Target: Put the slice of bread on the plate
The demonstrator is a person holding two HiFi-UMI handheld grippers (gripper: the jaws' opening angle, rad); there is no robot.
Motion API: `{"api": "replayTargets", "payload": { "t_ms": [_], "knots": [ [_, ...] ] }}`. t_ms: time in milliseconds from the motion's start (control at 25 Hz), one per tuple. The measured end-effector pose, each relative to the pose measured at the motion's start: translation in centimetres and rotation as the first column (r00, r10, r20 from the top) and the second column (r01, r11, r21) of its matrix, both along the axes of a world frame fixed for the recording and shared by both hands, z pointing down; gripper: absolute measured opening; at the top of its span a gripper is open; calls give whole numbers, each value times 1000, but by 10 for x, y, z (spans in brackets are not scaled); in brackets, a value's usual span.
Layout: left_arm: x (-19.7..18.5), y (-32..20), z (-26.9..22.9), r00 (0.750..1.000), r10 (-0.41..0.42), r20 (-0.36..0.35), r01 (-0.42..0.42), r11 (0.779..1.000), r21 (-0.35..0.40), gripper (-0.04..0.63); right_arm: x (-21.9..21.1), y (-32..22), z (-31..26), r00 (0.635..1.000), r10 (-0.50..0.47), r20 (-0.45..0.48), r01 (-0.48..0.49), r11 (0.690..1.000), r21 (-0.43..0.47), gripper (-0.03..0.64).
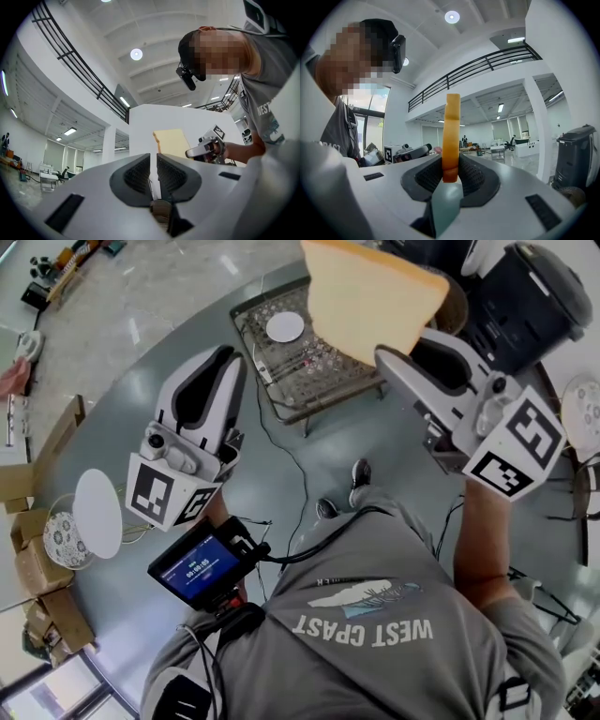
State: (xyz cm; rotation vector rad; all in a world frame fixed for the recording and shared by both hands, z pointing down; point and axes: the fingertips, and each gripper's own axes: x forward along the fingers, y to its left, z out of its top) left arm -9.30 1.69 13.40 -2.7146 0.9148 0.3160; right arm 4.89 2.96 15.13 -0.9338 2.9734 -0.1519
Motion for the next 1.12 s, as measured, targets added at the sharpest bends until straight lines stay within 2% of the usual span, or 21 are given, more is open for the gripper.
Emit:
{"api": "replayTargets", "payload": {
  "t_ms": [280, 480, 600, 840, 1120],
  "knots": [
    [12, -15, -23, 999, -48, 13, 48, 999, -22, 49, 4, -29, -20, 997, -74, 19, 74, 997, -3, 87],
    [19, -86, -4, 995, -93, 32, 93, 996, -12, 49, 2, -109, 0, 990, -137, 32, 137, 991, 5, 87],
    [16, -113, -1, 992, -123, 30, 123, 992, -13, 49, -5, -138, 5, 985, -171, 31, 171, 985, 0, 87],
    [15, -125, -13, 985, -164, 47, 165, 986, -6, 49, -8, -154, -11, 978, -206, 35, 206, 979, 7, 87],
    [6, -126, -1, 985, -172, 31, 173, 985, -20, 49, -11, -161, 5, 981, -192, 37, 192, 981, -9, 87]
  ]
}}
